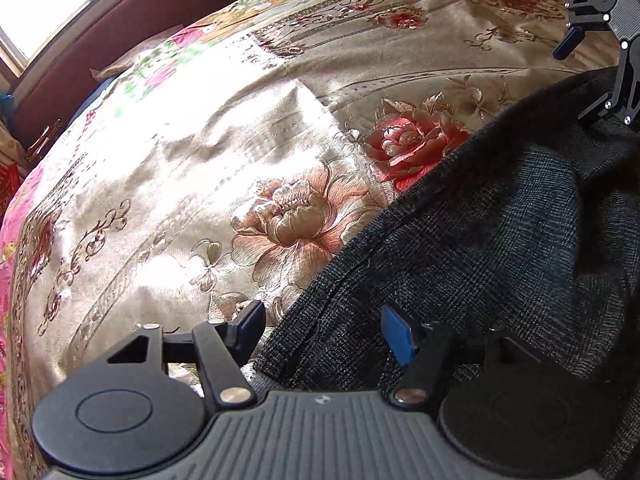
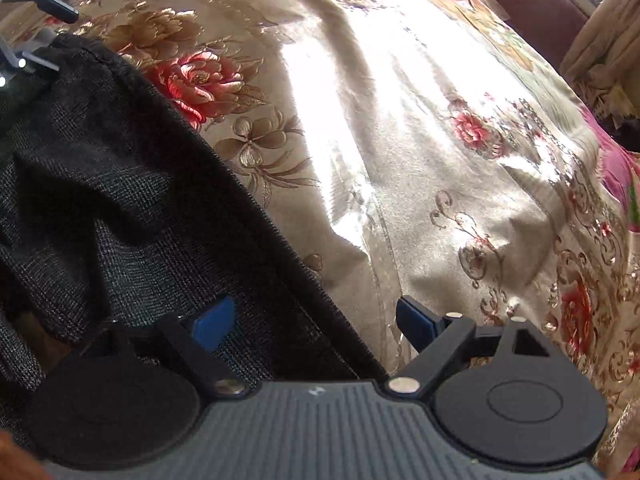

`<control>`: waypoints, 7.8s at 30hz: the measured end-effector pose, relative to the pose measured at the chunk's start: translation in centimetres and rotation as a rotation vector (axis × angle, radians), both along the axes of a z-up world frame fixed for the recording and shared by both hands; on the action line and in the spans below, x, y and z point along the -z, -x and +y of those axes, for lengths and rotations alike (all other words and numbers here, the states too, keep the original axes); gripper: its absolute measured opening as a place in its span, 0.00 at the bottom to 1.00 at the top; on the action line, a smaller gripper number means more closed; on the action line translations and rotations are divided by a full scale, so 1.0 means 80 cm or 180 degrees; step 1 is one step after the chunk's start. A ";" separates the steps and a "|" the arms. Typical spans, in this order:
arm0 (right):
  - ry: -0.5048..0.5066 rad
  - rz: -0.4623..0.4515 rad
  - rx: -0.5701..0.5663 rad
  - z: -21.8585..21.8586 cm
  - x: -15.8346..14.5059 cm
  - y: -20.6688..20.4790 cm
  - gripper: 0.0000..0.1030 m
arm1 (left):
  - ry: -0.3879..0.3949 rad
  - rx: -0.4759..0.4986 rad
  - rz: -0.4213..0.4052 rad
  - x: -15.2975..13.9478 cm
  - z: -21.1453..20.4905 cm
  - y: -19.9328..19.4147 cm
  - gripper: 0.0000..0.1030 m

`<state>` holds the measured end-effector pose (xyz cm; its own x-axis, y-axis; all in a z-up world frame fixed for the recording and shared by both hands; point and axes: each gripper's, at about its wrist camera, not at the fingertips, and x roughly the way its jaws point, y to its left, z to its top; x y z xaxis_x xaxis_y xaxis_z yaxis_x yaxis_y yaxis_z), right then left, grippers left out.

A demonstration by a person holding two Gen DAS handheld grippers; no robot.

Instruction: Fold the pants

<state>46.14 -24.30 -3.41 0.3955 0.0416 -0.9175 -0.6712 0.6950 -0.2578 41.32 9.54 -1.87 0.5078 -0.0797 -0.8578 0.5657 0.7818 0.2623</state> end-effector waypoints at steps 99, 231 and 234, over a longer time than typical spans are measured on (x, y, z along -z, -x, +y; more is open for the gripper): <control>-0.0620 0.0623 0.0364 0.052 -0.125 0.264 0.36 | 0.0917 -0.0319 0.0198 -0.109 0.072 0.325 0.18; -0.2608 -0.0830 0.5107 -0.534 -0.028 0.444 0.04 | 0.0660 0.2116 0.0494 -0.005 -0.526 0.388 0.14; -0.2452 -0.0806 0.5136 -0.538 -0.027 0.438 0.04 | 0.0829 0.2105 0.0680 -0.014 -0.520 0.384 0.15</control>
